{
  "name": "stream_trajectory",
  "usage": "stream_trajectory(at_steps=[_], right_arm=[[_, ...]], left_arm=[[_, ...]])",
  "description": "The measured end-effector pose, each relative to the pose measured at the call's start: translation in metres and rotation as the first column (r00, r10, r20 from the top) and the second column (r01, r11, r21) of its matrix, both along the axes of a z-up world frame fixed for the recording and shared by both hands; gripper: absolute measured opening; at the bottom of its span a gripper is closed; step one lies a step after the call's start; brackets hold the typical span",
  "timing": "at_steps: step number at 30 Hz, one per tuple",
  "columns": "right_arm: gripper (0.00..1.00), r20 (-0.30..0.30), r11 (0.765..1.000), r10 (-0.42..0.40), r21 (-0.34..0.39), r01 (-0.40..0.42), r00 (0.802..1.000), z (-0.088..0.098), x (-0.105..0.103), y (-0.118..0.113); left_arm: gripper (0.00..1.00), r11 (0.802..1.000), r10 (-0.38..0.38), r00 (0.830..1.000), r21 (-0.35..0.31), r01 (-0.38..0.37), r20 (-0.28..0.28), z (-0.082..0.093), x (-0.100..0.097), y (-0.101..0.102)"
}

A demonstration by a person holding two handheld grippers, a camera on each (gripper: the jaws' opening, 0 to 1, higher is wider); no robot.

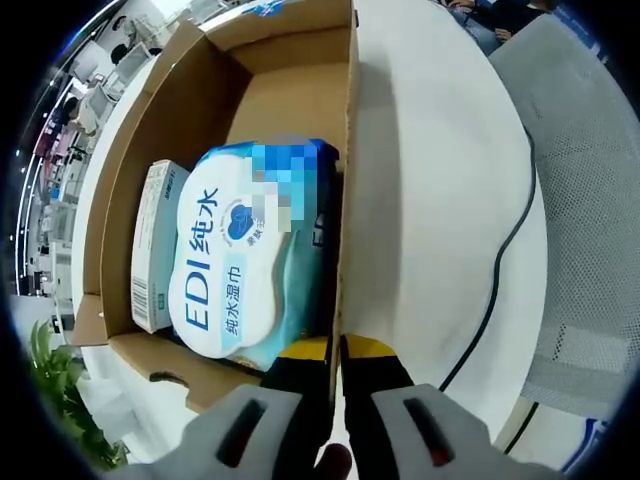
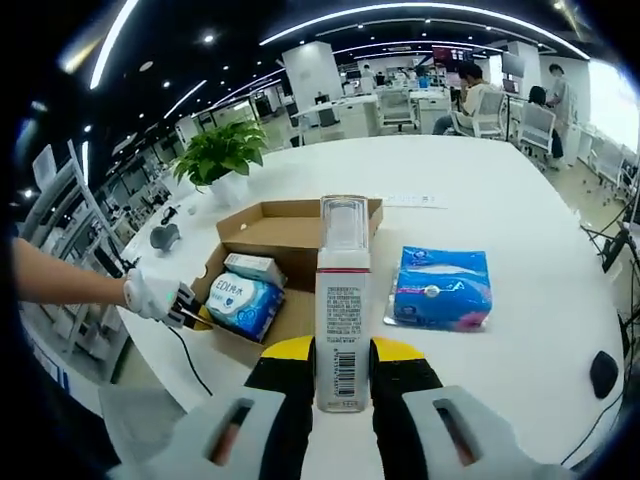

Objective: Operate the shoe box by opening the lid, removing the specified soft item, and placing it in the target area until the item is outside and the box remains undamaged.

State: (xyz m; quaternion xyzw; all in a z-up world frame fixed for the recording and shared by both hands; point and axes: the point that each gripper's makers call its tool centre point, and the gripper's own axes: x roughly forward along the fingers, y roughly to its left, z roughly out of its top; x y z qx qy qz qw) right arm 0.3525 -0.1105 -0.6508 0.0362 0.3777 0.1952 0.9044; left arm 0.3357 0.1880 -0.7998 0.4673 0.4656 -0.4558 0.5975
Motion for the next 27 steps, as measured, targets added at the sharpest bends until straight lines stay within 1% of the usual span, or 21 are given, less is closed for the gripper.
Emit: stream_trajectory(at_steps=[15, 27], right_arm=[[0.17, -0.015, 0.999, -0.052, 0.003, 0.052, 0.999, -0.008, -0.009, -0.023], [0.17, -0.011, 0.995, -0.1, 0.007, 0.1, 0.995, -0.009, -0.007, -0.044]], left_arm=[[0.02, 1.0, 0.007, 1.0, 0.005, -0.007, 0.0, -0.001, -0.001, 0.0], [0.02, 1.0, 0.008, 1.0, 0.01, -0.008, -0.003, -0.002, -0.001, 0.001]])
